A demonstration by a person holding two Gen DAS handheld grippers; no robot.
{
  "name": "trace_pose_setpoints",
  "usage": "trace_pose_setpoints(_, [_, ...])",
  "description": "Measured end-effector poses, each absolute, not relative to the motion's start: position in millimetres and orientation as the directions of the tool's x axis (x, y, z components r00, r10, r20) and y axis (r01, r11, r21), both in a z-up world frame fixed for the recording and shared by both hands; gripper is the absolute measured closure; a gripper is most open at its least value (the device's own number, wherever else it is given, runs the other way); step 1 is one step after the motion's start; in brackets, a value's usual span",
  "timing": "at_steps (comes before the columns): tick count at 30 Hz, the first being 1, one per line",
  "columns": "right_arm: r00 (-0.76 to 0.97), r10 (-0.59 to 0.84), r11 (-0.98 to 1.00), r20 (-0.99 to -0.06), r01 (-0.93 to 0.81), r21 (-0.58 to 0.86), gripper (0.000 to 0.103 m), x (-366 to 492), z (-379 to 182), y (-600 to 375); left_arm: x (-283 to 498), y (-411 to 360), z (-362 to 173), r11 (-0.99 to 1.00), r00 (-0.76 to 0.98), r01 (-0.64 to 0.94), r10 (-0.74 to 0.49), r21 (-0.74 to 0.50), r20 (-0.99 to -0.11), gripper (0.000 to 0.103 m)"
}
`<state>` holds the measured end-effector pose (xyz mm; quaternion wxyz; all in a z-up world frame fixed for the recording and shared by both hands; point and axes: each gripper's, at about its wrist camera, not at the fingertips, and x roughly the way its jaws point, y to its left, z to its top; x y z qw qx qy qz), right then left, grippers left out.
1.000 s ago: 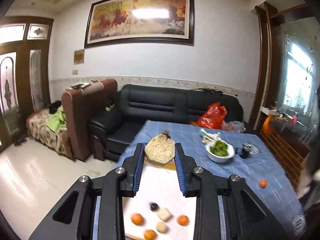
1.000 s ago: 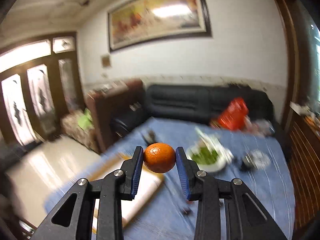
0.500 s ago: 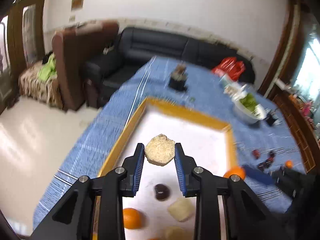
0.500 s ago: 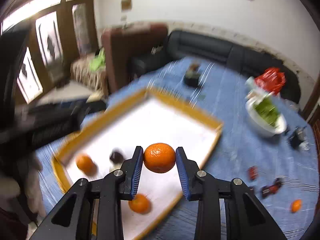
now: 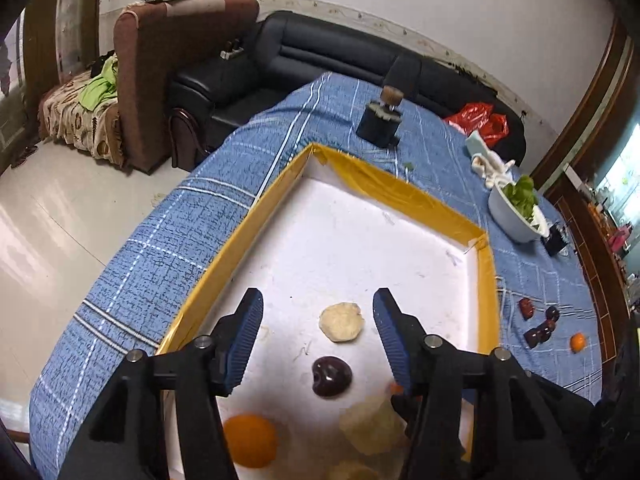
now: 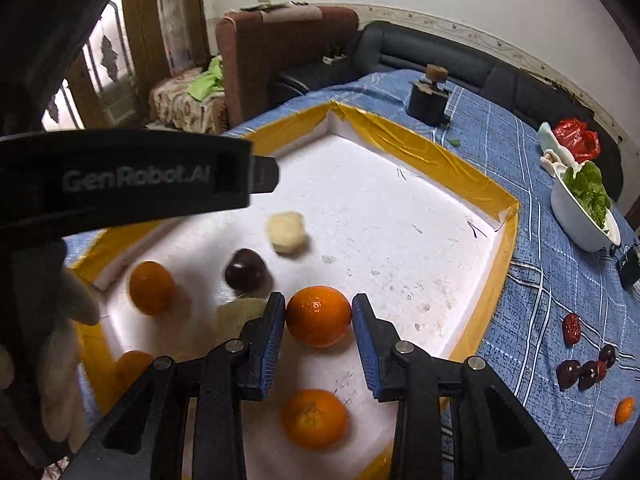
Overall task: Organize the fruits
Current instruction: 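Lower the slice into the tray and open the left tool while the right tool carries the orange there, then grasp a dark plum with the left tool while the right tool grasps an orange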
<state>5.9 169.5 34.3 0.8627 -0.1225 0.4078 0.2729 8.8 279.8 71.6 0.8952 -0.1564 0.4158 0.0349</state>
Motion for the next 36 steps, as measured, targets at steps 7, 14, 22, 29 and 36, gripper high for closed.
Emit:
trace_pose_setpoints(7, [0.612,0.441,0.832,-0.656,-0.552,0.044,0.040,-36,80,125,-24,259,120,0.947,0.746,-0.167,-0.059,-0.273,-0.663,0.031])
trace_pose_setpoints(14, [0.674,0.437,0.872,-0.595,-0.479,0.098,0.018,-62,93,52,-75,187,174,0.963,0.864,0.023,-0.154,-0.267,-0.480,0.012])
trace_pose_setpoints(22, [0.715,0.238,0.966,-0.658,-0.242,0.087,0.019,-66,70,-88,-87,139,161,0.981,0.838,0.074,-0.160,-0.181,-0.523,0.012])
trace_pose_setpoints(29, [0.720,0.074,0.992,-0.690,0.016,0.123,0.033,-31,56,-190,-70,118,137,0.970,0.777,0.122,-0.224,-0.209,-0.588,0.012])
trace_pose_setpoints(36, [0.700,-0.022,0.973,-0.713,0.178,0.145,0.043,30,28,-226,-54,69,103,0.966,0.684,0.195,-0.257,-0.167,-0.683,0.019])
